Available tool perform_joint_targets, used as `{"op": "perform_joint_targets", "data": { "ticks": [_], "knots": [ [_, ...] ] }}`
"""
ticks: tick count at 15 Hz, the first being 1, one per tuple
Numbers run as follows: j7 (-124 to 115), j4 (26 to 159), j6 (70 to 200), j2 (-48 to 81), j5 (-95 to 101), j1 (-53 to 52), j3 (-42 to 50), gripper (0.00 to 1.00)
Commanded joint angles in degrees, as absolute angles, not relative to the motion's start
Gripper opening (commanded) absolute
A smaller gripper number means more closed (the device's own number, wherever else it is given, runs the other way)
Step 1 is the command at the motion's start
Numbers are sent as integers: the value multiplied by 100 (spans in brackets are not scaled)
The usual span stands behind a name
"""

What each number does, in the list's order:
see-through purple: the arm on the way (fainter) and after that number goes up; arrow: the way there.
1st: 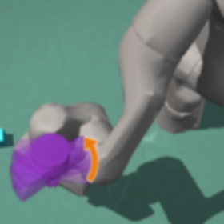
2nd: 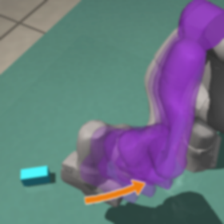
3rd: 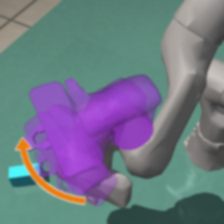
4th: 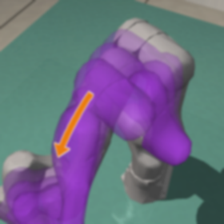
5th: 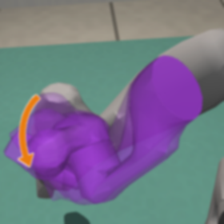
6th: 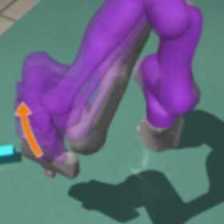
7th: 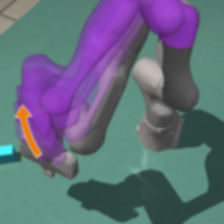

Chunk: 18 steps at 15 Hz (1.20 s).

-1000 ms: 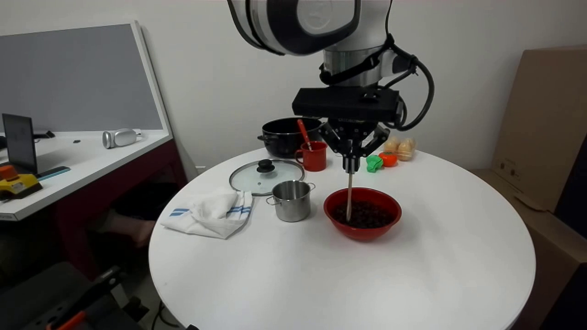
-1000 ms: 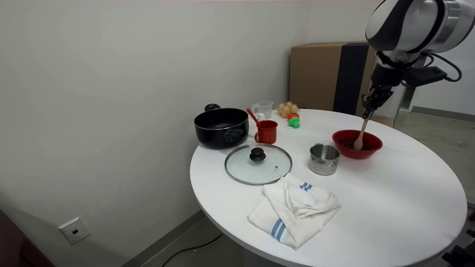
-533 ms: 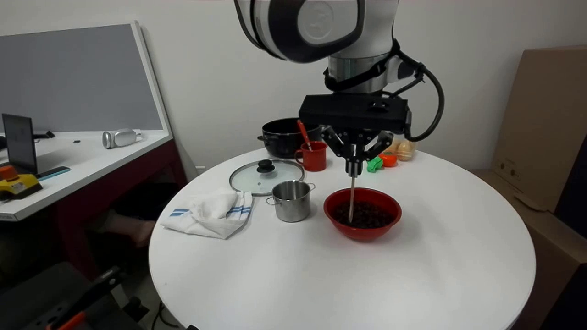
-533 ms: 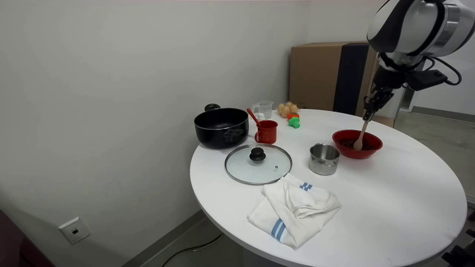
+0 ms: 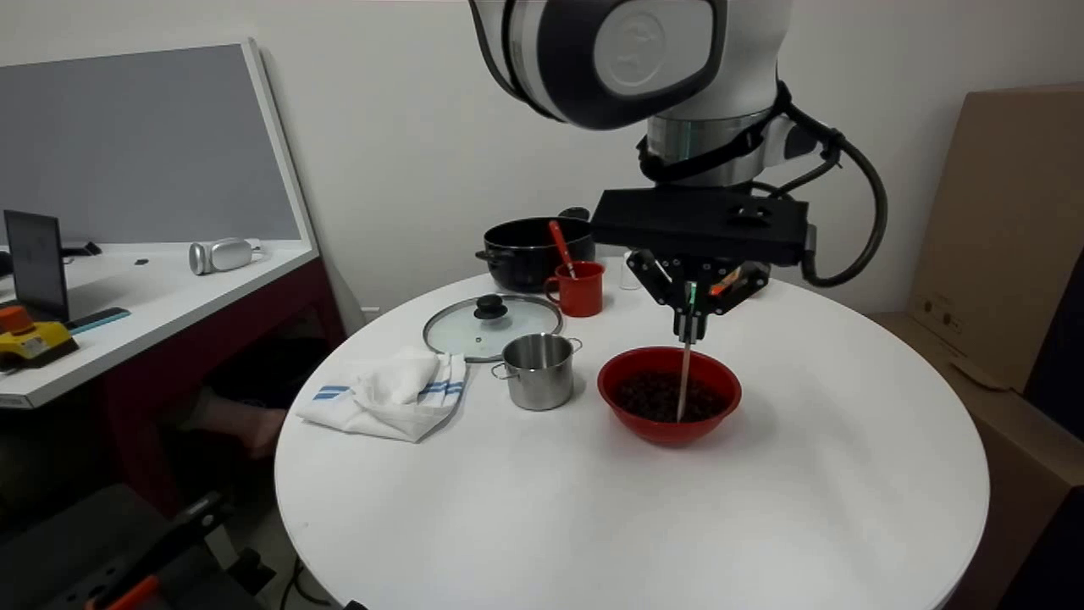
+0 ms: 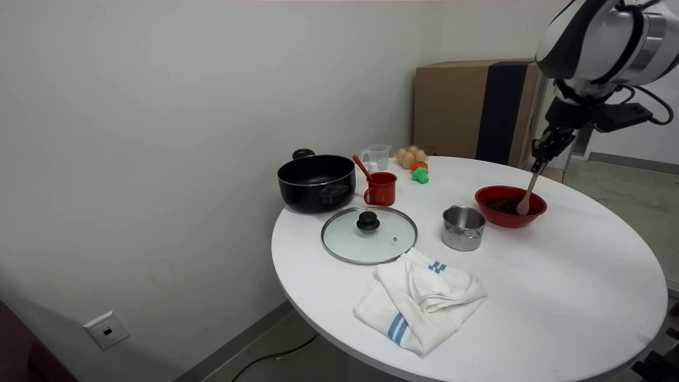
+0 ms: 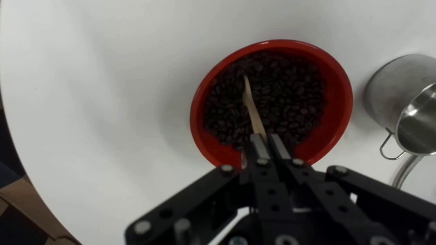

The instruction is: Pick up the spoon from the silver pot and stir the contents in the orange bowl.

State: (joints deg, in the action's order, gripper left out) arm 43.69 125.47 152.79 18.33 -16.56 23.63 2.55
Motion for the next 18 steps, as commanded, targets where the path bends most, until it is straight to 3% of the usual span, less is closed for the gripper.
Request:
{"op": "perform_joint_targets", "data": {
  "ticks": [1, 12, 18],
  "knots": [
    [4586, 12151, 15325, 2059, -1821, 2481, 186, 1],
    [4596, 11601, 15309, 2391, -1753, 2295, -343, 1],
    [5127, 11979, 15278, 2134, -1995, 2252, -976, 1]
  ]
}}
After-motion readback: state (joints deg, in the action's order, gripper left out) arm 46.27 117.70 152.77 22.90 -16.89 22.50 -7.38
